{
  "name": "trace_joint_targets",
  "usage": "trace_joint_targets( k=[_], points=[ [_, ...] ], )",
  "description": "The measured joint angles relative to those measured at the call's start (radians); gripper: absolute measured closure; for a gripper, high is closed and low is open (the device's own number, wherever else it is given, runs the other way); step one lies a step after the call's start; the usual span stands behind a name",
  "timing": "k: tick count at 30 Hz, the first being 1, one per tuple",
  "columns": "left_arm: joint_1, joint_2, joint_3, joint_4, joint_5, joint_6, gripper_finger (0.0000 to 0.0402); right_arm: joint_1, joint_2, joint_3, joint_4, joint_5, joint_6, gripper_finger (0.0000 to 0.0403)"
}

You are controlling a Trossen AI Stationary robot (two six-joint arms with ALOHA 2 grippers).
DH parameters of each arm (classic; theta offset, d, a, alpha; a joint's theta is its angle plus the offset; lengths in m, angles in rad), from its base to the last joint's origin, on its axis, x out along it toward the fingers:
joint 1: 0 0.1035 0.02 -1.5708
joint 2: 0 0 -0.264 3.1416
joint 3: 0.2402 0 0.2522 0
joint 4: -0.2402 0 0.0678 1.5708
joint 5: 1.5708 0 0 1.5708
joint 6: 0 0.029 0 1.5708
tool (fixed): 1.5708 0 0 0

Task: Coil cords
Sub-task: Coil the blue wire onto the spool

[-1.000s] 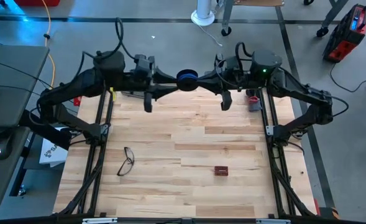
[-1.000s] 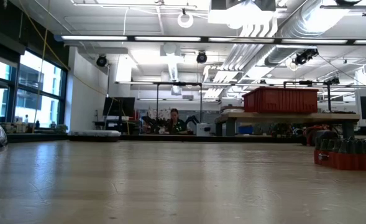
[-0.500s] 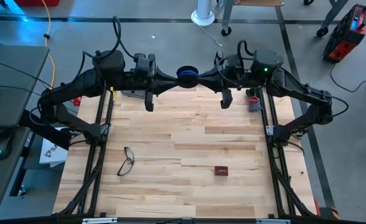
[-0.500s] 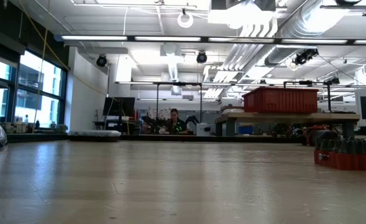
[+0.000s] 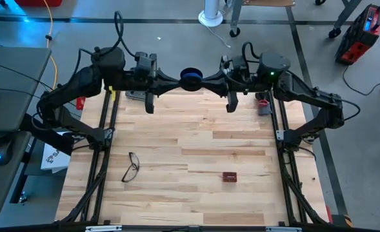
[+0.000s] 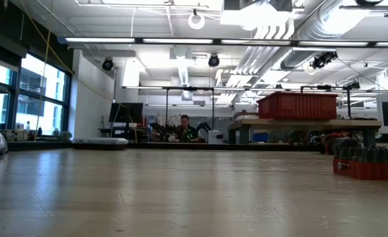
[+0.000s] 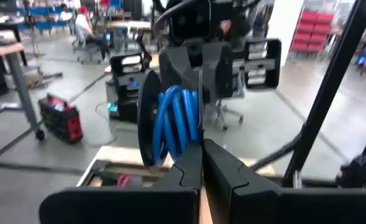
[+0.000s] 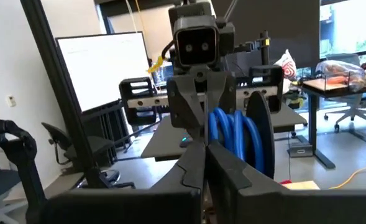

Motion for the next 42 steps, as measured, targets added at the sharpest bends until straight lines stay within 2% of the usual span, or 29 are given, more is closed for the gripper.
trace_joint_targets(
  k=[11,20,23,31,42],
  points=[
    [0.039,0.002,0.153,-0.324,-0.005,0.08,0.0401,0.001,0.068,0.0,0.05,0.005,-0.001,0.0316],
    [0.052,0.035,0.336,-0.53,-0.014,0.108,0.0401,0.001,0.103,-0.001,0.057,0.009,-0.031,0.0308],
    [0.051,0.041,0.378,-0.596,-0.013,0.108,0.0401,0.0,0.098,0.001,0.066,0.048,-0.036,0.0308],
    [0.023,0.049,0.385,-0.603,-0.008,0.108,0.0401,-0.001,0.1,0.0,0.051,0.113,-0.063,0.0308],
    [0.008,0.062,0.384,-0.607,0.056,0.097,0.0401,-0.001,0.101,0.0,0.038,0.116,-0.081,0.0308]
  ],
)
